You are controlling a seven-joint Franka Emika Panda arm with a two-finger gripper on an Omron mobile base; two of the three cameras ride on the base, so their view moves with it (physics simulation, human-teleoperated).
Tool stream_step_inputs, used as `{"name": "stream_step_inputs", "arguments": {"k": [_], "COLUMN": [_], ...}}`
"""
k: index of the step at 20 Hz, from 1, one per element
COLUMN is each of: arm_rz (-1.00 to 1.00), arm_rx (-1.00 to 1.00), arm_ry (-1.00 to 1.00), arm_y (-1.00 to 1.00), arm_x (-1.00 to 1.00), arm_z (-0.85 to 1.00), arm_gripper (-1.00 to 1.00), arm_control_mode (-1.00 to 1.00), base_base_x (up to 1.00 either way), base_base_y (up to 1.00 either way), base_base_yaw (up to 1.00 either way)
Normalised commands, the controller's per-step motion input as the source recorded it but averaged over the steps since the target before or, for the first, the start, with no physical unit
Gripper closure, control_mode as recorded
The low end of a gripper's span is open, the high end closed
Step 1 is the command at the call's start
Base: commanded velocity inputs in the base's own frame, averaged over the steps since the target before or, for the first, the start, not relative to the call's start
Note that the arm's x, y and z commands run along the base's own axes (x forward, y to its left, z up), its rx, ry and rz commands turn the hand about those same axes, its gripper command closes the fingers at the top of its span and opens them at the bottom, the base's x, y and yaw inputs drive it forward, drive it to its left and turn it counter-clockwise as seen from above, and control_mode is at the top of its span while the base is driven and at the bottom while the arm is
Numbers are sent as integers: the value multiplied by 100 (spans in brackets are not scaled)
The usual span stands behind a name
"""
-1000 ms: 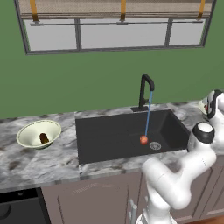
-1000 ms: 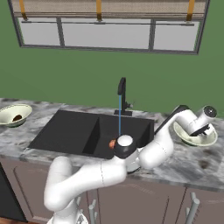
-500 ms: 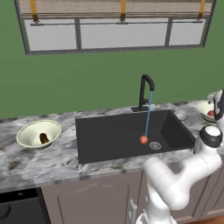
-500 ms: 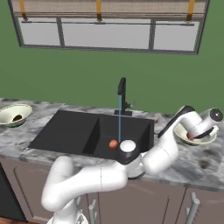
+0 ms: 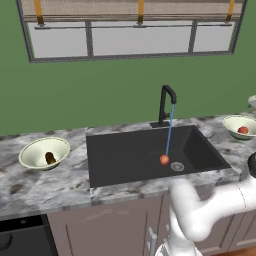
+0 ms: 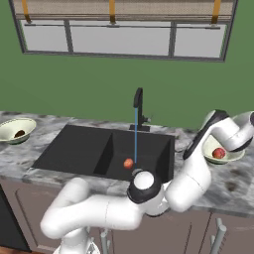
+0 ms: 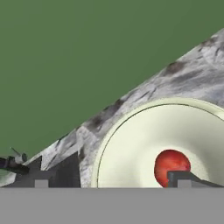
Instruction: Pick the peachs from the sink and place them in one bowl. Place the sweet potato in the other bowl. Then turn off the sink faucet.
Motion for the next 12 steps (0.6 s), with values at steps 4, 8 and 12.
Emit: {"name": "stream_step_inputs", "arguments": {"k": [4,8,12], "arm_rz": [14,15,14], "arm_rx": [-25,-29,-31], "arm_ry": [-18,-10,-6], "arm_y": [82,86,95], "arm_x": [-97,-93,-94], "arm_z": [46,56,55], "arm_gripper": [-100,-100,-100], "arm_control_mode": [-100,-100,-100], "base_base_x": [0,0,0], "base_base_y": [0,0,0], "base_base_yaw": [0,0,0]}}
